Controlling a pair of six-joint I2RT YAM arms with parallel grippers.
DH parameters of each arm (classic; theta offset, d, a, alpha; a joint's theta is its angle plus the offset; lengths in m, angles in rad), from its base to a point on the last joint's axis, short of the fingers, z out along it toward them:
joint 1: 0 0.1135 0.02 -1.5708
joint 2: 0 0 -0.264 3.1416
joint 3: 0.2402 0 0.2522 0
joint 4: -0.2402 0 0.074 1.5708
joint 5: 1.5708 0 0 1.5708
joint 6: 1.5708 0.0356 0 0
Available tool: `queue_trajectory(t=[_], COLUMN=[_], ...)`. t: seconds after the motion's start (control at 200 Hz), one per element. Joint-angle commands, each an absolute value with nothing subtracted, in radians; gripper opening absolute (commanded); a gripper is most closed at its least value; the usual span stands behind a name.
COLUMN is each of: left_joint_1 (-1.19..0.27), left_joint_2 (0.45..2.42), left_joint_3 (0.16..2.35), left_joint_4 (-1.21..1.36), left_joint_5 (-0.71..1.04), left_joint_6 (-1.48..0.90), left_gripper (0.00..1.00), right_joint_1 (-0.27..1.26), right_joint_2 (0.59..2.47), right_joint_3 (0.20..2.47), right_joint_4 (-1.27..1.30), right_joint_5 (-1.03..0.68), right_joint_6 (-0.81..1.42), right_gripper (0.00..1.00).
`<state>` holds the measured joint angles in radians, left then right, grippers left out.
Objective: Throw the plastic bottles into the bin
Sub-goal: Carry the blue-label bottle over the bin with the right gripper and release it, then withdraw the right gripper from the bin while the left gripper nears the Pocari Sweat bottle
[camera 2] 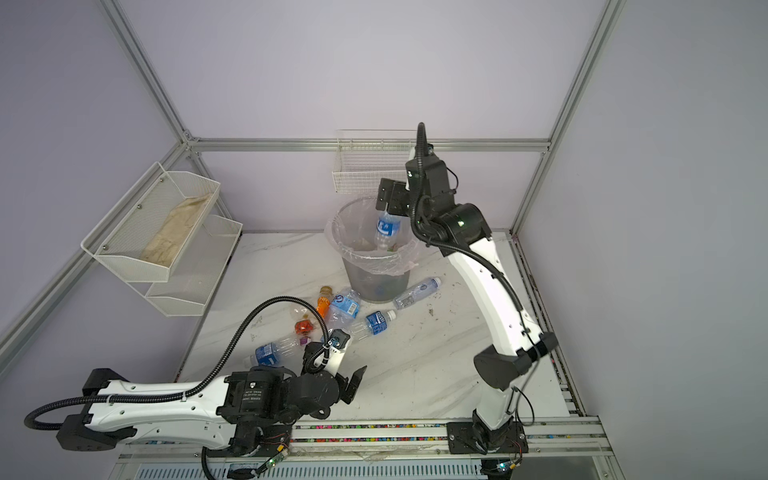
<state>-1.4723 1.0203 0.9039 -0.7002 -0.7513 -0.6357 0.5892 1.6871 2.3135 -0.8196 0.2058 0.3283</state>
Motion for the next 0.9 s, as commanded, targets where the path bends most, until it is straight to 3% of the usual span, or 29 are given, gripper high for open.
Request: queue_trajectory(t=[0.0,0.14,0.6,0.895], left_joint_1=[-1.474,-1.474,-1.463,-1.321], left_joint_2=[0.98,0.957,0.956,0.992], left_joint_3=[0.976,0.971,0.948,0.941], left_joint_4=[-0.703,-0.701,-0.689,-0.635], left_joint_5=[-0.803,-0.809,-0.823,-0.607], left_joint_6=[-0.637,-0.624,-0.557,-0.467], left_gripper=[1.0,1.0,1.0,1.0], right_joint_1=[0.594,0.594,0.594,0.594], right_joint_2=[1.581,1.536,1.209,1.111], right_joint_3=[2.302,2.237,1.684,1.401], right_joint_4=[-0.76,-0.756,-0.564,-0.528], right_joint_5=[0.245,0.156,0.083,0.058], right_joint_6=[0.289,0.296,0.326,0.348], right_gripper=[0.98,0.98,0.97,0.97])
